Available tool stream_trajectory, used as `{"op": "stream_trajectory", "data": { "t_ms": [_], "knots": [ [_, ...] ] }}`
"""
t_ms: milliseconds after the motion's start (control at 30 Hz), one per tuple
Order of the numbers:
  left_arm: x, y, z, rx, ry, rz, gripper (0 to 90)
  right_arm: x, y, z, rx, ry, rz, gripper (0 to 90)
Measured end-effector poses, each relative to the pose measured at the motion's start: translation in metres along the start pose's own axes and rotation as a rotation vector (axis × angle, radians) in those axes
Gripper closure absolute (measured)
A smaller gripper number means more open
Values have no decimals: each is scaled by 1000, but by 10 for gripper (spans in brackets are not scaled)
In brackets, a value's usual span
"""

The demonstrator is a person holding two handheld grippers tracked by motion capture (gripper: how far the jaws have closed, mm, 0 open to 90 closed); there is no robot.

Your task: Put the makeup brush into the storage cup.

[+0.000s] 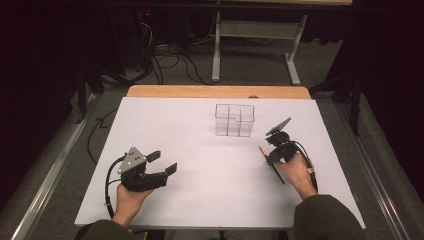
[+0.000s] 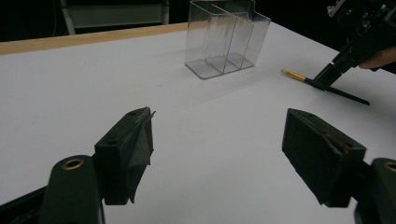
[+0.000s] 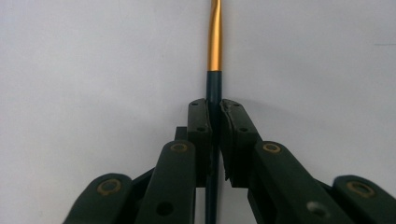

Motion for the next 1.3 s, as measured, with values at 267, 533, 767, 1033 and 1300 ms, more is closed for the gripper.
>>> {"op": "stream_trajectory", "data": {
  "t_ms": [267, 533, 767, 1033, 1300],
  "knots": [
    [0, 0, 1, -8, 5, 3, 250, -1, 2, 1, 8, 11, 6, 846],
    [0, 0, 2, -10, 2, -2, 250, -1, 10, -1, 28, 15, 42, 846],
    [-1, -1, 2, -8, -1, -4, 250, 0, 19, -5, 53, 28, 91, 845],
    [-1, -1, 2, -10, -1, -5, 251, 1, 27, -12, 78, 52, 136, 846],
    [-1, -2, 2, -10, 2, -5, 251, 3, 33, -19, 97, 60, 170, 846]
  ]
}}
Point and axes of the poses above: each handheld gripper's, and its own axes: y roughly backward along the jaws, x roughly out of its top, z roughly to its right, the point moved 9 cm from there along -y, roughly forward along the jaws, and after that the axes turned 7 degrees about -x, right-handed, at the moved point
